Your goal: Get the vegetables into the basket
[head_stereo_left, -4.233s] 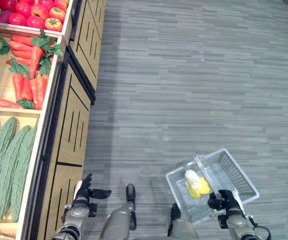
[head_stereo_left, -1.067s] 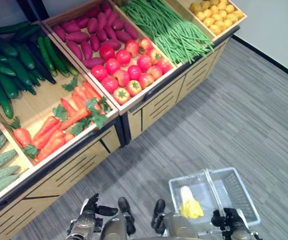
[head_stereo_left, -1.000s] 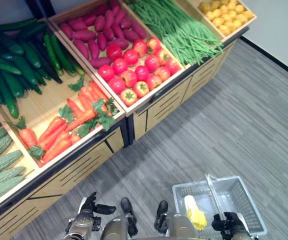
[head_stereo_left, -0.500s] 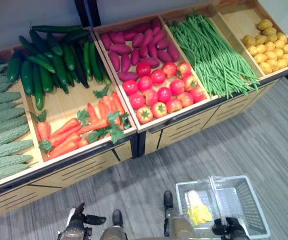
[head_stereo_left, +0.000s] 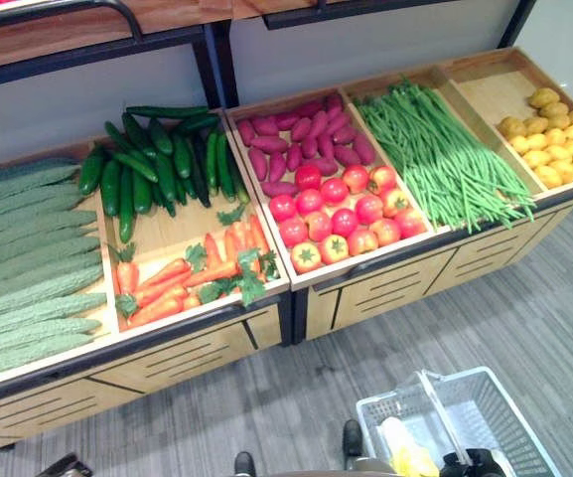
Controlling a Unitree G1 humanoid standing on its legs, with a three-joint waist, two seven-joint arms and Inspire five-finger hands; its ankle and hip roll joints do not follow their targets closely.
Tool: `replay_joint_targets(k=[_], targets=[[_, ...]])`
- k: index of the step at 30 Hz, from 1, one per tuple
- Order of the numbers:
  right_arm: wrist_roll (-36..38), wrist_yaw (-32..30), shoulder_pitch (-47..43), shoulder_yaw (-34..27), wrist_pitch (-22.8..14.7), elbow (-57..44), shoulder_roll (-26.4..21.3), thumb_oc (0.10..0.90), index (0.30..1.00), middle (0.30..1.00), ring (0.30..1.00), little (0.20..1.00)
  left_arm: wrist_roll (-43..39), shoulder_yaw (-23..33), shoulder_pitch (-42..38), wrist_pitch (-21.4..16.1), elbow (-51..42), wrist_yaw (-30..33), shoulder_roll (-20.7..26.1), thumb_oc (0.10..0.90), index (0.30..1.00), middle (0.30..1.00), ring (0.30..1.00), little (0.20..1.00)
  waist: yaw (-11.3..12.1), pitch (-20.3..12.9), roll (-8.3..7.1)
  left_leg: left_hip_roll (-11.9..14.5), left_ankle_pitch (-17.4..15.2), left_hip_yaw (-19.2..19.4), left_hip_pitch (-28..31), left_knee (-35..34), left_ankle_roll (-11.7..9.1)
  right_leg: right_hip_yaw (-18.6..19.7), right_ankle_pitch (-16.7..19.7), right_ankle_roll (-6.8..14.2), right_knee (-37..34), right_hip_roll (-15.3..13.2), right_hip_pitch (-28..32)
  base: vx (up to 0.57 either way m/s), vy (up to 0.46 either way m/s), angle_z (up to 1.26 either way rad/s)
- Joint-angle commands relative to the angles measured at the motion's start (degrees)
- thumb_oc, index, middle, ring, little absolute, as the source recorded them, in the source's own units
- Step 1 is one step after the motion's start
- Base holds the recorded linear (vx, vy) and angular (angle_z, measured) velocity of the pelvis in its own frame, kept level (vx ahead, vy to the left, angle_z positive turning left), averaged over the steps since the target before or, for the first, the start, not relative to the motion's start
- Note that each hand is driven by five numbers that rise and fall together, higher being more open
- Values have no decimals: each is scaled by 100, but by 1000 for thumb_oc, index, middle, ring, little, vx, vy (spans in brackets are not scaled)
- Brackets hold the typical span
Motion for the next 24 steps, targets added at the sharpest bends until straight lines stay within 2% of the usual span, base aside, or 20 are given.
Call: replay_joint_targets(k=[1,2,3,4,6,7,8,12,13,14,16,18,19,24], targets=[[-98,-359,-122,-80,-203,-62,-172,400,300,300,300,300,1348,-457,-23,-686,-2205,1130,435,900,1000,1000,1000,1000,10,251,-291,202,249,-165,-335,-3,-264,-120,-223,521,41,-390,317,-7,10,-4],[-81,-371,-108,-124,-226,-62,-162,400,300,300,300,300,1573,-402,21,-616,-2496,1210,447,900,1000,1000,1000,1000,33,245,-301,192,271,-180,-363,-3,-262,-138,-203,522,31,-400,306,0,0,0],[-46,-407,-60,-240,-246,-42,-123,400,300,300,300,300,2048,-283,174,-651,-3324,1585,582,900,1000,1000,1000,1000,77,252,-311,191,245,-223,-364,-3,-273,-185,-241,534,32,-406,342,-14,-10,14],[-31,-408,-51,-271,-252,-38,-106,400,300,300,300,300,2339,-204,248,-500,-3700,1683,562,900,1000,1000,1000,1000,85,241,-324,183,275,-239,-399,-3,-272,-202,-220,531,22,-416,332,-1,-11,21],[-13,-396,-8,-330,-264,-32,-91,400,300,300,300,300,2805,-119,289,-390,-4031,1858,651,900,1000,1000,1000,1000,106,244,-345,186,280,-268,-417,-3,-281,-228,-232,534,16,-414,346,-5,-11,12],[-13,-397,-8,-329,-264,-31,-89,400,300,300,300,300,2828,-112,298,-368,-4060,1871,637,900,1000,1000,1000,1000,103,245,-346,185,281,-270,-416,-3,-281,-230,-233,534,16,-415,349,0,0,0],[-17,-369,-11,-337,-249,-25,-112,400,300,300,300,300,3394,-109,189,-227,-4758,1865,761,900,1000,1000,1000,1000,98,246,-362,198,275,-289,-414,-3,-291,-240,-238,540,8,-414,364,0,0,0],[-39,-329,-67,-320,-242,-50,-163,400,300,300,300,300,3844,-254,129,-189,-5250,1665,904,900,1000,1000,1000,1000,84,257,-347,205,270,-270,-401,-3,-297,-216,-242,543,4,-409,366,0,0,0],[-48,-304,-108,-314,-234,-74,-215,400,300,300,300,300,3974,-470,102,-290,-5666,1311,976,900,1000,1000,1000,1000,57,252,-335,208,264,-261,-387,-3,-293,-190,-237,542,0,-407,369,0,0,0],[-47,-303,-106,-319,-233,-75,-215,400,300,300,300,300,3975,-468,104,-283,-5678,1301,973,900,1000,1000,1000,1000,62,254,-334,208,263,-260,-385,-3,-293,-189,-237,542,0,-406,370,0,0,0],[-43,-254,-145,-336,-240,-168,-281,400,300,300,300,300,4070,-778,170,-441,-6124,738,1103,900,1000,1000,1000,1000,34,274,-307,217,262,-250,-373,-3,-288,-169,-227,541,-3,-401,363,0,0,0],[-38,-190,-170,-350,-235,-212,-353,400,300,300,300,300,3990,-930,209,-564,-6141,329,1320,900,1000,1000,1000,1000,24,274,-286,226,264,-235,-364,-3,-289,-144,-223,542,-4,-397,360,-4,8,-2],[-52,-101,-213,-327,-235,-264,-420,400,300,300,300,300,3725,-1093,165,-696,-6107,-107,1560,900,1000,1000,1000,1000,0,278,-259,230,270,-212,-356,-3,-291,-126,-213,545,-4,-390,349,-12,17,-3],[-45,101,-223,-299,-284,-436,-525,400,300,300,300,300,3163,-1424,28,-919,-6289,-1110,2226,900,1000,1000,1000,1000,-68,276,-219,249,274,-158,-345,-3,-290,-54,-182,551,-4,-384,310,-5,15,-3]])
